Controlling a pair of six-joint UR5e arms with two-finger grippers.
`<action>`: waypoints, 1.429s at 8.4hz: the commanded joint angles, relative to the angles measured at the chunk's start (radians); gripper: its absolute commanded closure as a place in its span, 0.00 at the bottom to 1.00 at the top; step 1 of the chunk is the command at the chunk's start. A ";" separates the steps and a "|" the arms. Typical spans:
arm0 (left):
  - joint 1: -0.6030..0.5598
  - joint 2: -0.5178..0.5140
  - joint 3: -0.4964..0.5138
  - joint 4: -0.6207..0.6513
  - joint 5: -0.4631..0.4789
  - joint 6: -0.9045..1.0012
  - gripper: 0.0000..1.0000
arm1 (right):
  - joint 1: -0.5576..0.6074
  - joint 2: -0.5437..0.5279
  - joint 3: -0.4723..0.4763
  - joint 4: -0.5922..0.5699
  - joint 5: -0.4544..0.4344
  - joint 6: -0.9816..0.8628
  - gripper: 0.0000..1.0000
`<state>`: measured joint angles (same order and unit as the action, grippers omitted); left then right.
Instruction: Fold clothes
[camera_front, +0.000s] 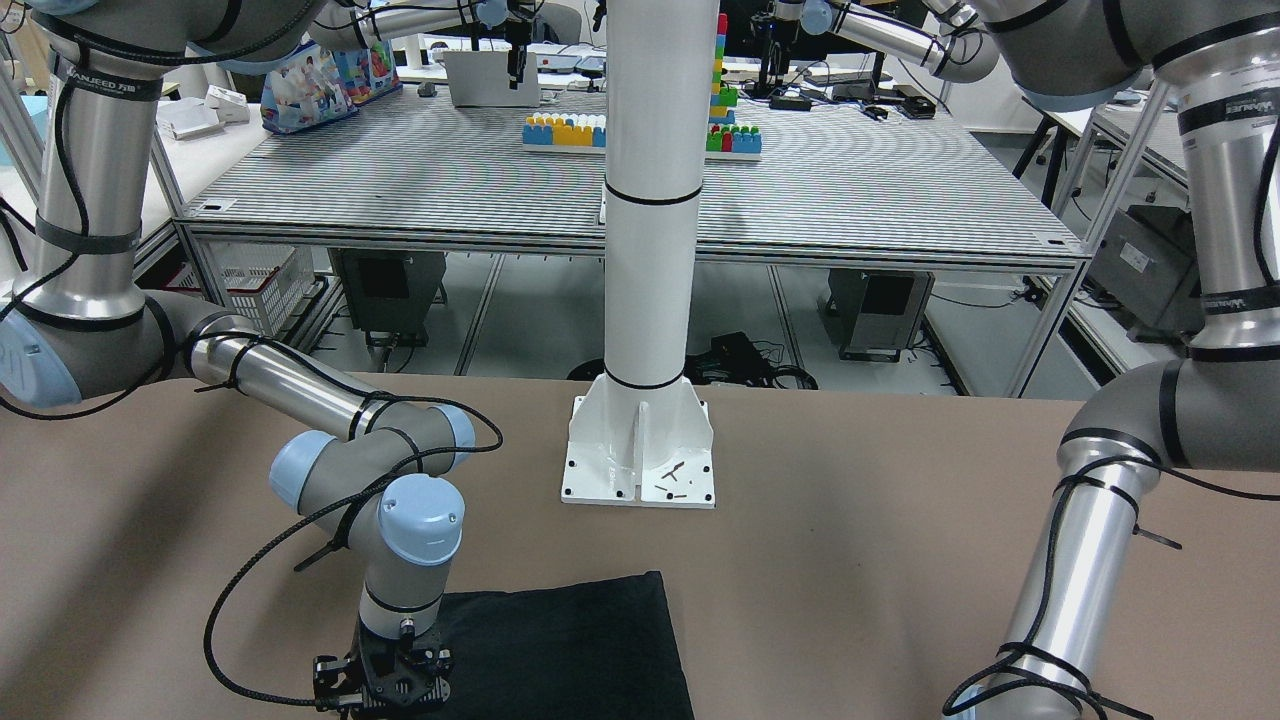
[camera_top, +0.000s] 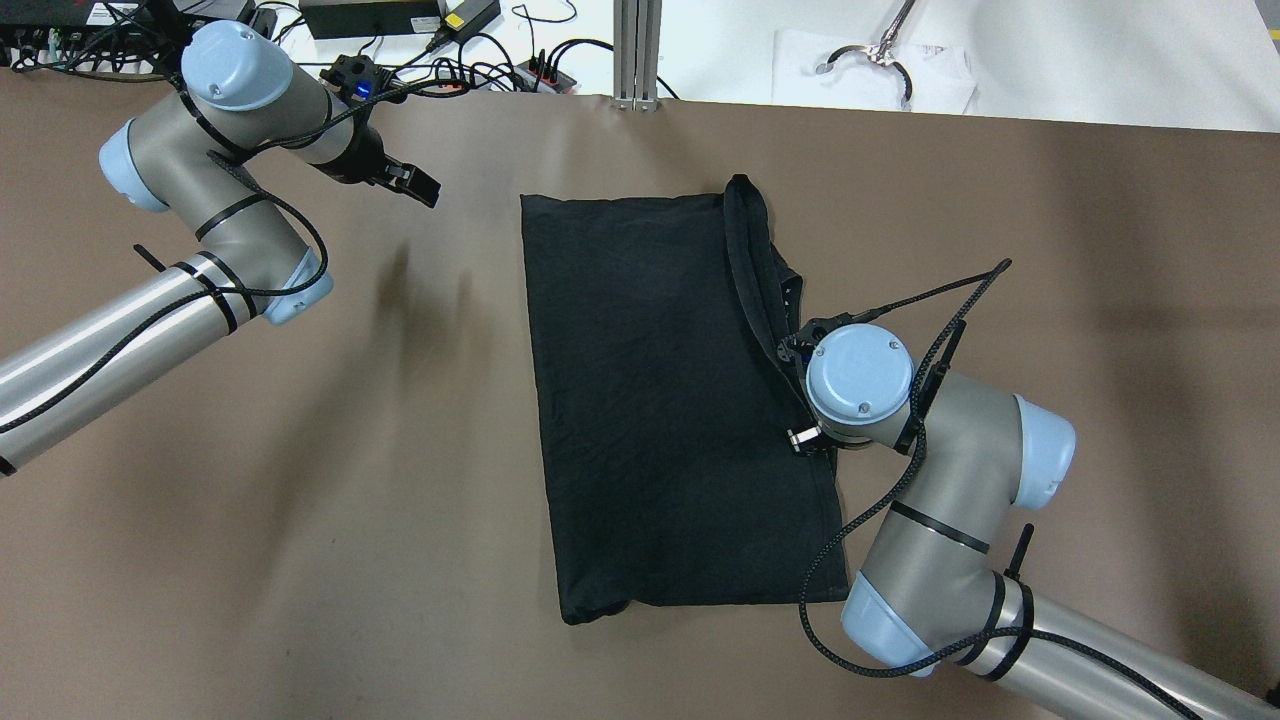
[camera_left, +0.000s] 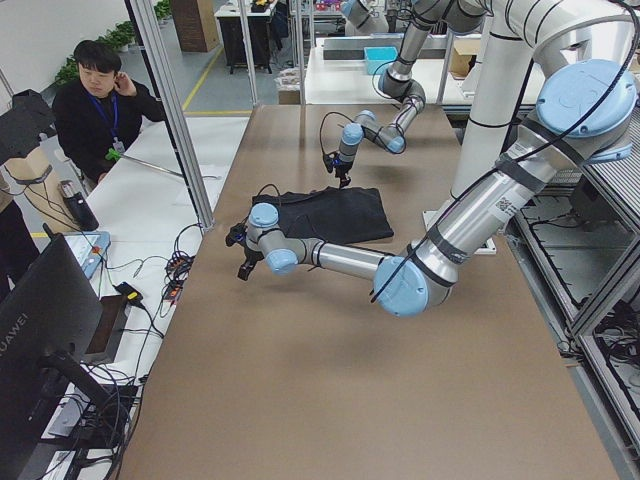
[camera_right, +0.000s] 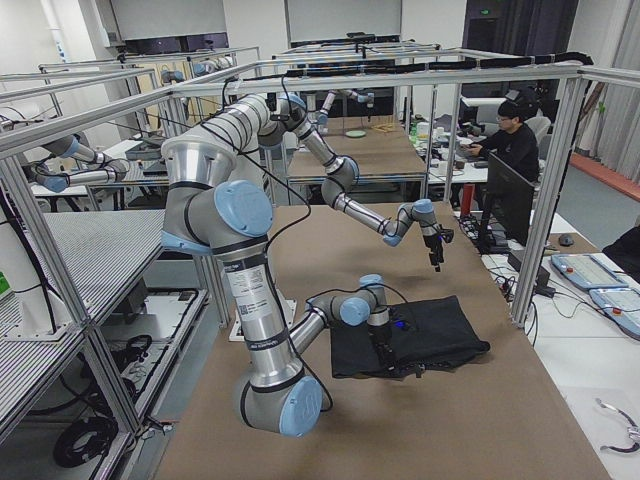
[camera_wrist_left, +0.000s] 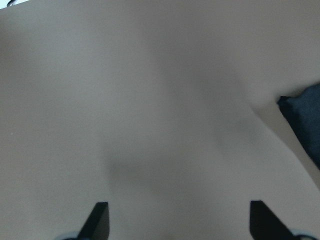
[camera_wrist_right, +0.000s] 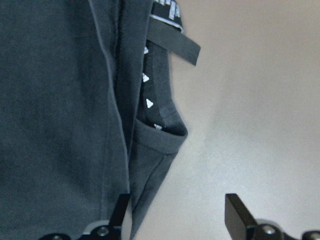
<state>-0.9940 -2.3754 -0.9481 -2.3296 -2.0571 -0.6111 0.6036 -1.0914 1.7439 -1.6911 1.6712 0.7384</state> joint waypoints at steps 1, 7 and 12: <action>0.000 -0.001 0.000 -0.001 0.000 0.001 0.00 | 0.021 0.094 -0.055 0.036 0.007 0.053 0.18; 0.000 0.002 -0.001 -0.001 0.000 0.001 0.00 | 0.076 0.300 -0.428 0.189 0.005 0.098 0.06; -0.002 0.004 -0.003 -0.001 0.000 0.001 0.00 | 0.119 0.292 -0.485 0.235 0.005 0.059 0.06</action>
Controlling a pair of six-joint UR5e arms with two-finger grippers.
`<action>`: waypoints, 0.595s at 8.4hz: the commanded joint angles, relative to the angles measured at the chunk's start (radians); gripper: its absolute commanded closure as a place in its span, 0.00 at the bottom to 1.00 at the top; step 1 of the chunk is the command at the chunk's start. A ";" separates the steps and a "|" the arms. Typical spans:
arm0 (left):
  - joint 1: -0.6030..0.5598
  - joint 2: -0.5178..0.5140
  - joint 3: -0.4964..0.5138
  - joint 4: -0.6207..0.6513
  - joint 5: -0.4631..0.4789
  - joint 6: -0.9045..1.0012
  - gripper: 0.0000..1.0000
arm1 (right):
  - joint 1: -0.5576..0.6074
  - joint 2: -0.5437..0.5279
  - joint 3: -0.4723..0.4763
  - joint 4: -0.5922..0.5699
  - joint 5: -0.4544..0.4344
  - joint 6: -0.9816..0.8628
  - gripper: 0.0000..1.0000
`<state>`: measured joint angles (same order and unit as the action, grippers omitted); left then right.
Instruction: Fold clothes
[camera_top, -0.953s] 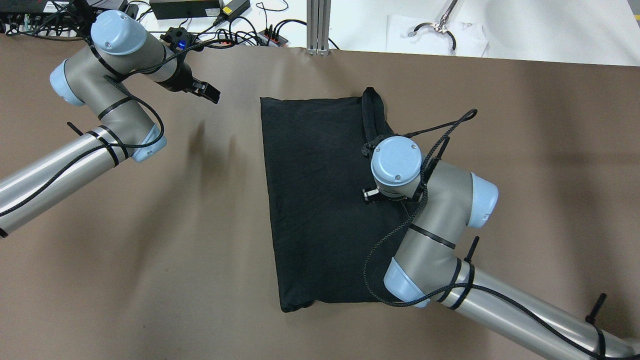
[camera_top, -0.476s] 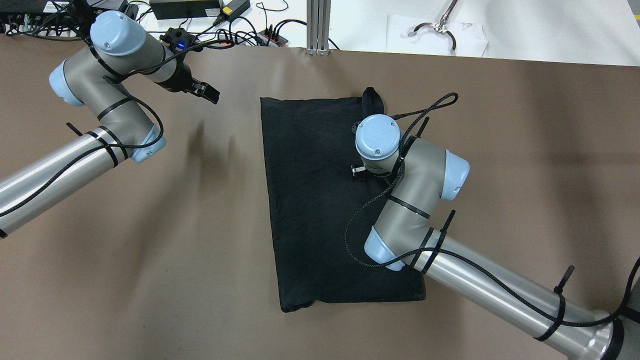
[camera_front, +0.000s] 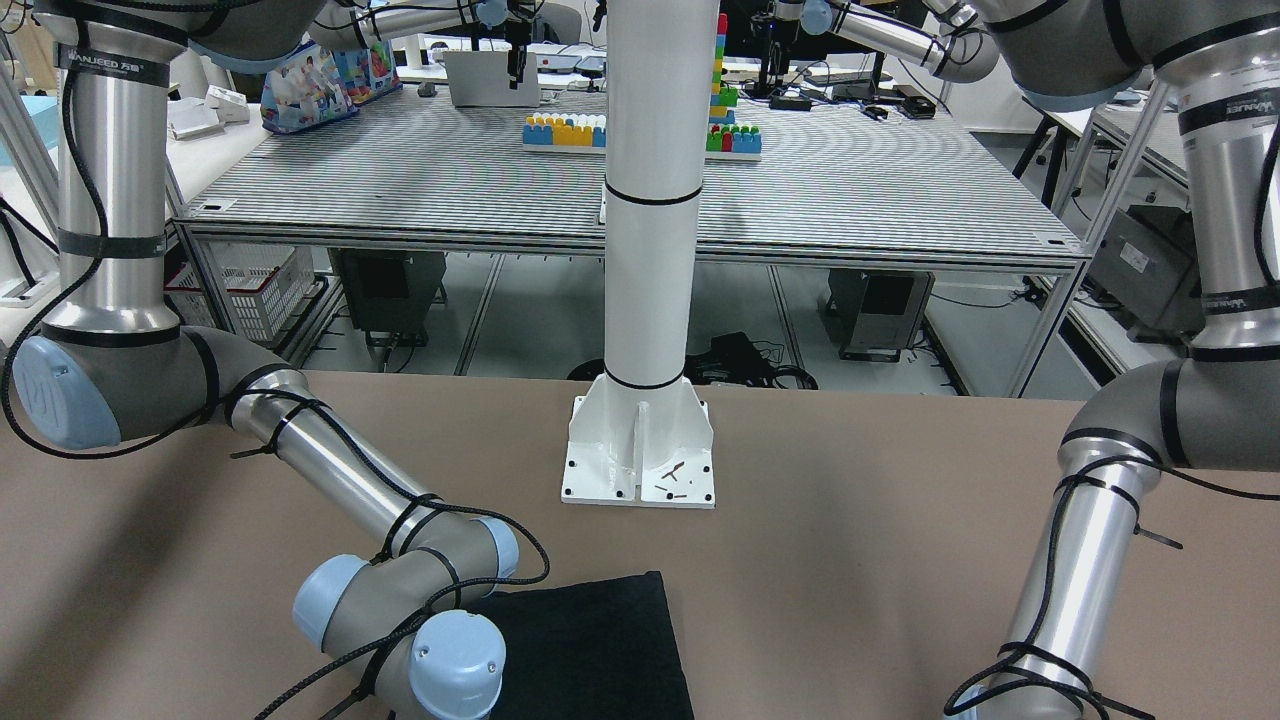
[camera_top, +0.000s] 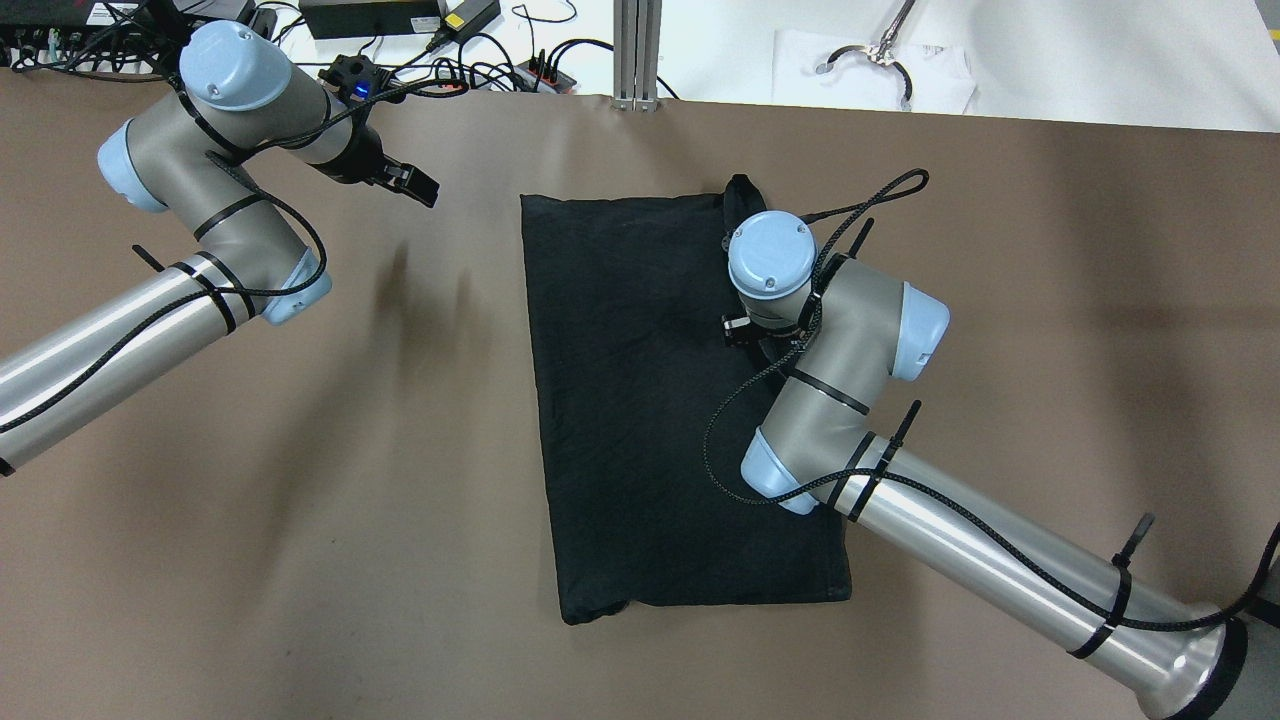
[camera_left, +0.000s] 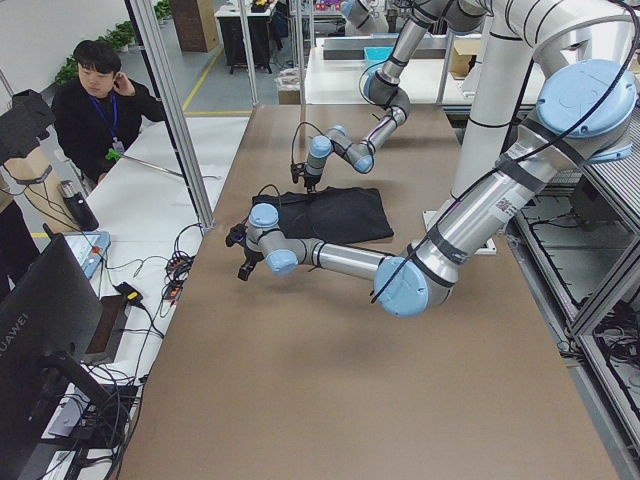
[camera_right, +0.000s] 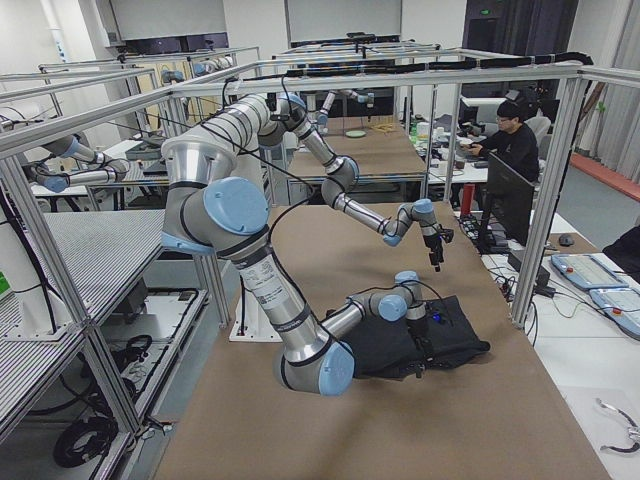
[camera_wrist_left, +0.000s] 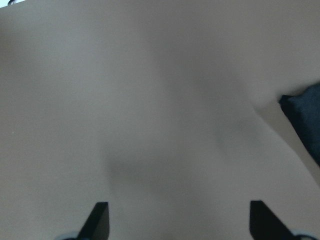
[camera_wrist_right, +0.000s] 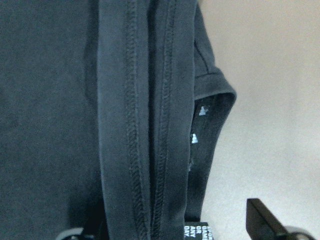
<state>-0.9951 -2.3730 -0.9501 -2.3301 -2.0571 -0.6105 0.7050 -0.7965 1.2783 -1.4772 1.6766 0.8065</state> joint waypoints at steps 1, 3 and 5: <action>0.000 0.001 -0.001 0.000 0.000 0.000 0.00 | 0.049 -0.009 -0.019 0.021 0.002 -0.051 0.06; 0.000 0.001 -0.001 -0.002 -0.002 0.000 0.00 | 0.125 -0.058 -0.019 0.032 0.006 -0.125 0.06; 0.000 0.001 -0.001 0.000 -0.002 0.000 0.00 | 0.129 -0.173 -0.007 0.217 0.015 -0.130 0.06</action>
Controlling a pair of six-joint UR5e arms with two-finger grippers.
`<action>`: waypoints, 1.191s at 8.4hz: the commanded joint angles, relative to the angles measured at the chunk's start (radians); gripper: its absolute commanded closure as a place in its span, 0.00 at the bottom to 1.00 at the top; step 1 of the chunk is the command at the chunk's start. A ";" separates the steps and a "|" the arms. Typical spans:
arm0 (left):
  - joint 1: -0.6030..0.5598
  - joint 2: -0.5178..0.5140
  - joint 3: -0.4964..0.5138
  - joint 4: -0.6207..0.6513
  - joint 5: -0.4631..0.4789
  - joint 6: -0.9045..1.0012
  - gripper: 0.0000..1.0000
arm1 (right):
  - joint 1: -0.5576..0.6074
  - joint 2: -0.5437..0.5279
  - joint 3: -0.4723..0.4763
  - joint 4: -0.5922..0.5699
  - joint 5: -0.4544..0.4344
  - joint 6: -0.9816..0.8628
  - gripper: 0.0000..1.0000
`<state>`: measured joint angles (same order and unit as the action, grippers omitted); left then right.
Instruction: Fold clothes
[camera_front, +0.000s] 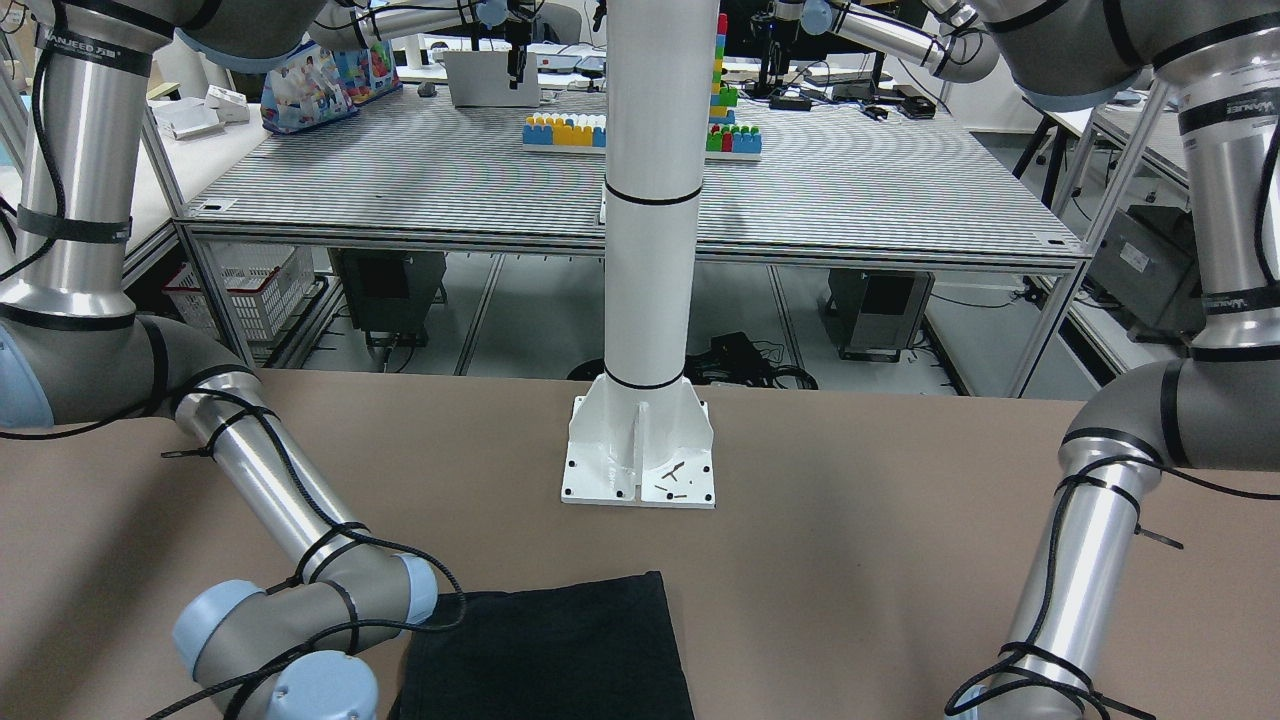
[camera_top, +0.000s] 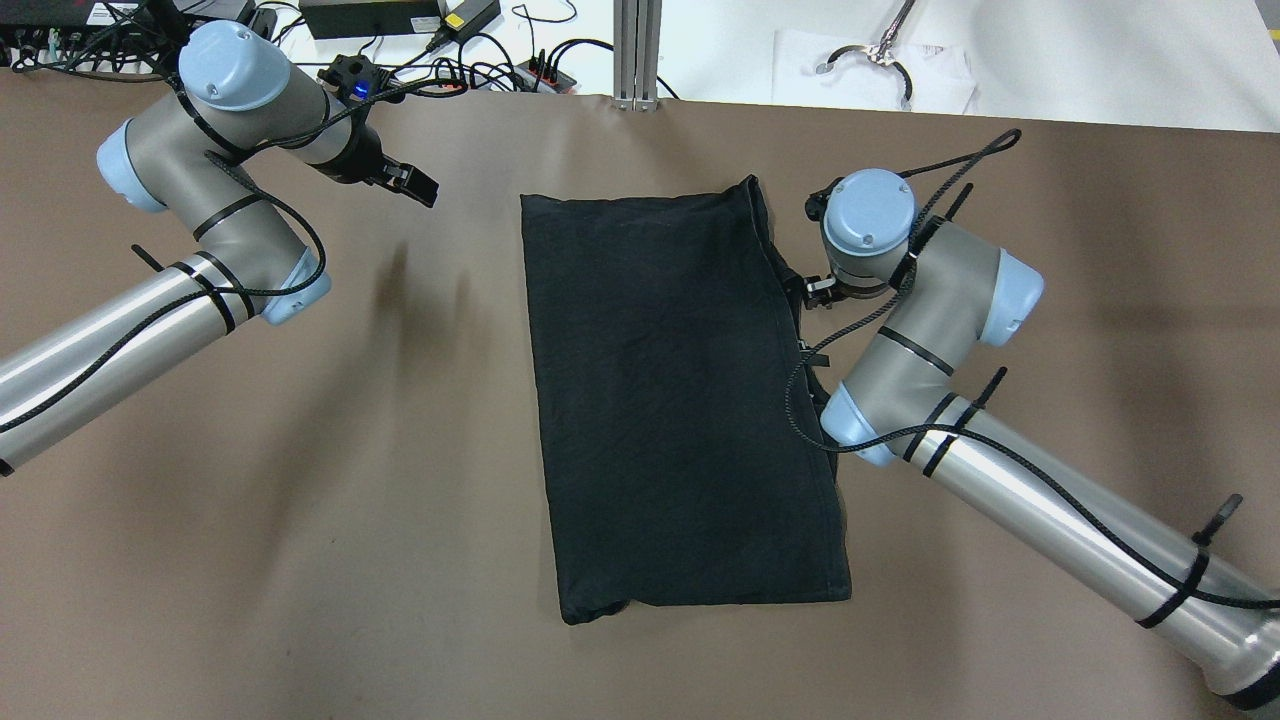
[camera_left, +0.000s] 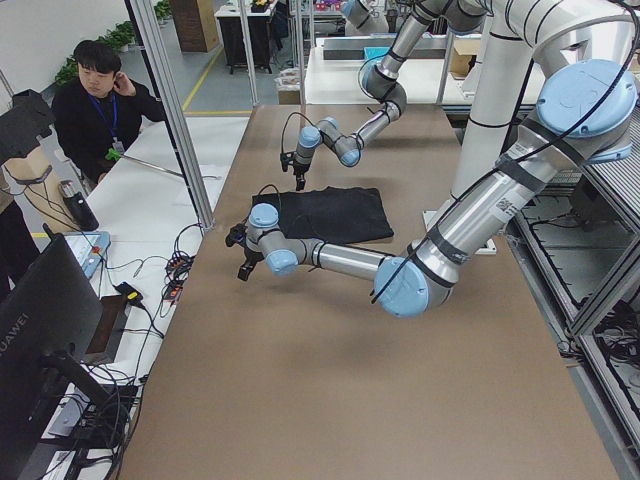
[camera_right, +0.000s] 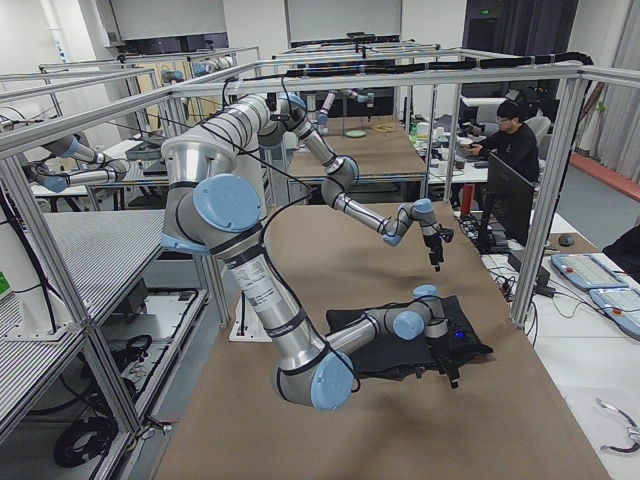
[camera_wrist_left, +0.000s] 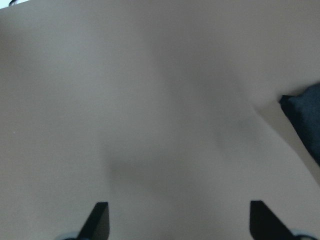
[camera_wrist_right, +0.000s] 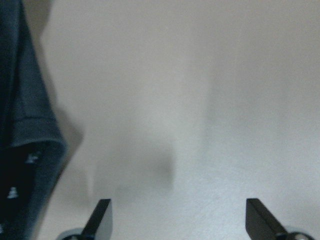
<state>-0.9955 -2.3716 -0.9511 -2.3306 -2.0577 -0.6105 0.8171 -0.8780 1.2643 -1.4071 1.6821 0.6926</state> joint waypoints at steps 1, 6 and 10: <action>0.000 -0.001 -0.002 0.000 -0.001 -0.002 0.00 | 0.028 -0.078 0.012 0.152 0.055 -0.002 0.06; 0.087 0.040 -0.139 -0.001 -0.001 -0.321 0.00 | 0.036 -0.065 0.164 0.166 0.155 0.267 0.06; 0.257 0.213 -0.421 0.004 0.005 -0.598 0.00 | 0.039 -0.096 0.219 0.304 0.171 0.406 0.06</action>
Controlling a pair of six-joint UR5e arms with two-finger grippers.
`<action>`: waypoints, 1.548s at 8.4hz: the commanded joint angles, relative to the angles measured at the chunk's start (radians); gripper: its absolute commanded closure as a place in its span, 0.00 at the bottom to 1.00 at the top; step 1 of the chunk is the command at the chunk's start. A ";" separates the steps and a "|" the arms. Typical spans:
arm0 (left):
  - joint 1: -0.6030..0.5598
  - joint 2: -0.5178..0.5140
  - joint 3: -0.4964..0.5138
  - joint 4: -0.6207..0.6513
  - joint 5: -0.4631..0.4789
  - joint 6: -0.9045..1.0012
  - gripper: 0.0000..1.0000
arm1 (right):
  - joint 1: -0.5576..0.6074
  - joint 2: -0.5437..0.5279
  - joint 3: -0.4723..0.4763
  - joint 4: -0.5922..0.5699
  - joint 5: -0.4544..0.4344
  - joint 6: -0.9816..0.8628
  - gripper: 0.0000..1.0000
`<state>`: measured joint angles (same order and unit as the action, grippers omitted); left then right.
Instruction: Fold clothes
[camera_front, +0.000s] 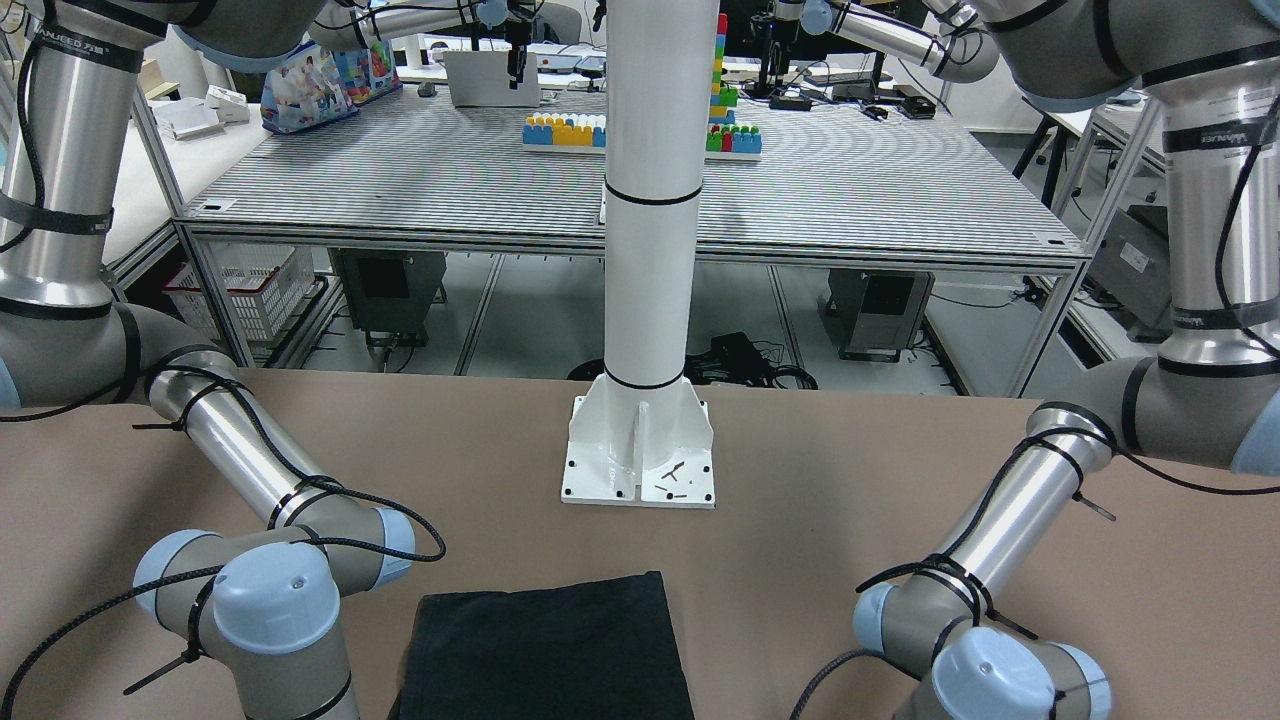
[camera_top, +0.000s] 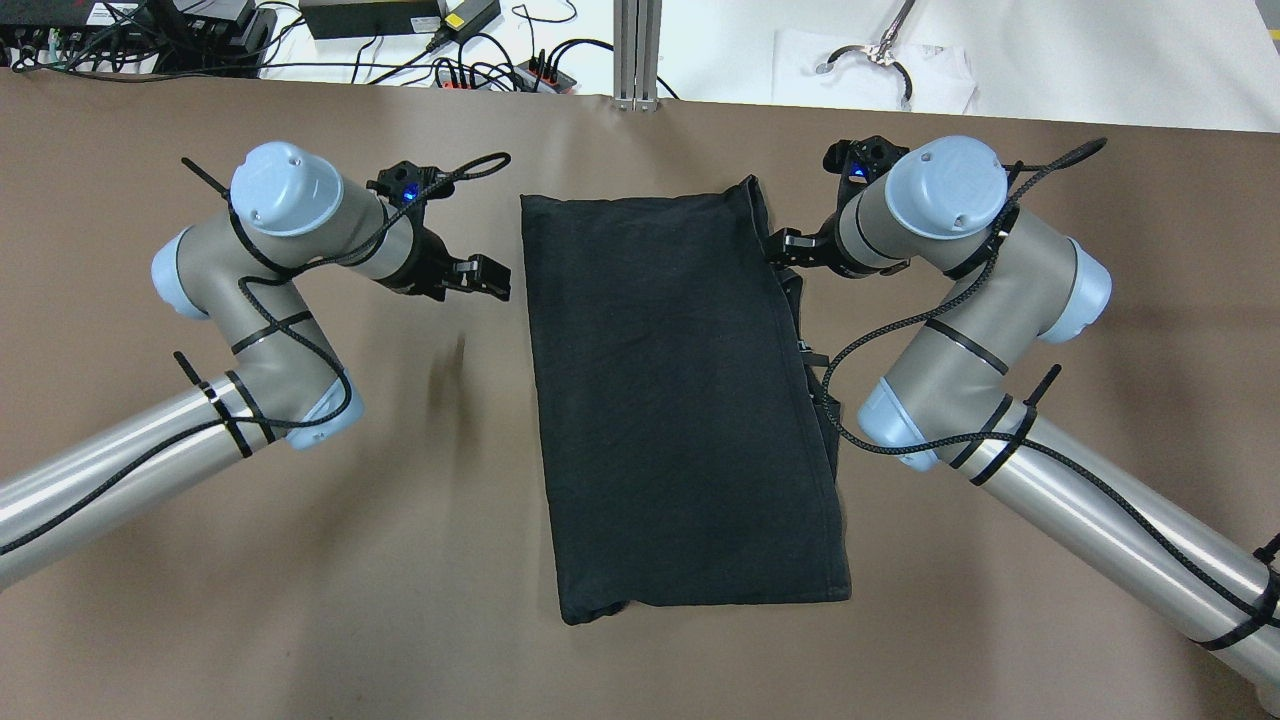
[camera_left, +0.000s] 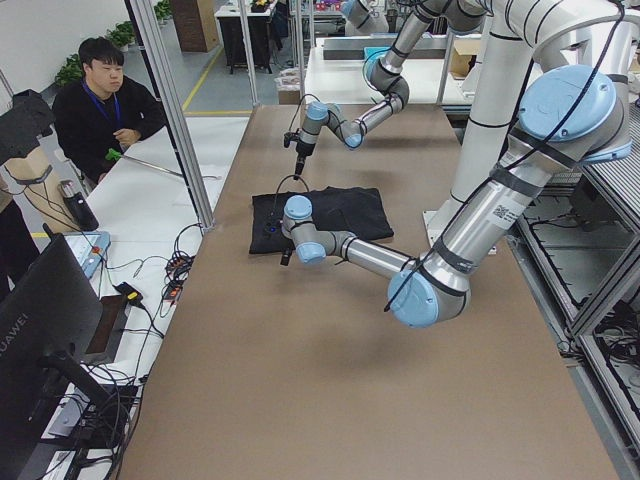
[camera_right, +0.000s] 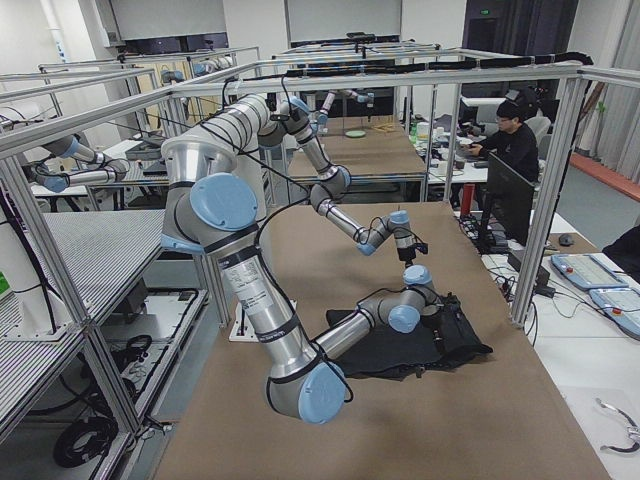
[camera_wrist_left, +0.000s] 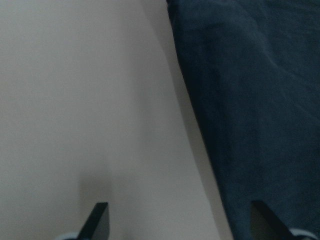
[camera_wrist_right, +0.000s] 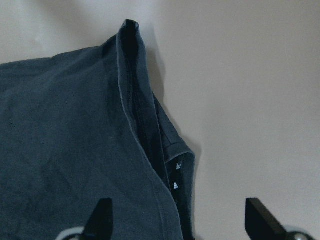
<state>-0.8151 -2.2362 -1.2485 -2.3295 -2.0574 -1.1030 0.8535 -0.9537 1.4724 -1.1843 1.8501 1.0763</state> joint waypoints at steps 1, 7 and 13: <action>0.106 0.089 -0.135 0.002 0.032 -0.138 0.00 | 0.002 -0.036 0.009 0.135 0.003 0.027 0.06; 0.217 0.057 -0.137 0.001 0.163 -0.176 0.67 | 0.001 -0.059 0.011 0.164 0.003 0.018 0.06; 0.235 0.052 -0.143 0.002 0.172 -0.175 1.00 | 0.002 -0.068 0.011 0.166 0.003 0.017 0.06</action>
<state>-0.5780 -2.1889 -1.3842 -2.3278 -1.8855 -1.2793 0.8549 -1.0202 1.4828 -1.0190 1.8531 1.0925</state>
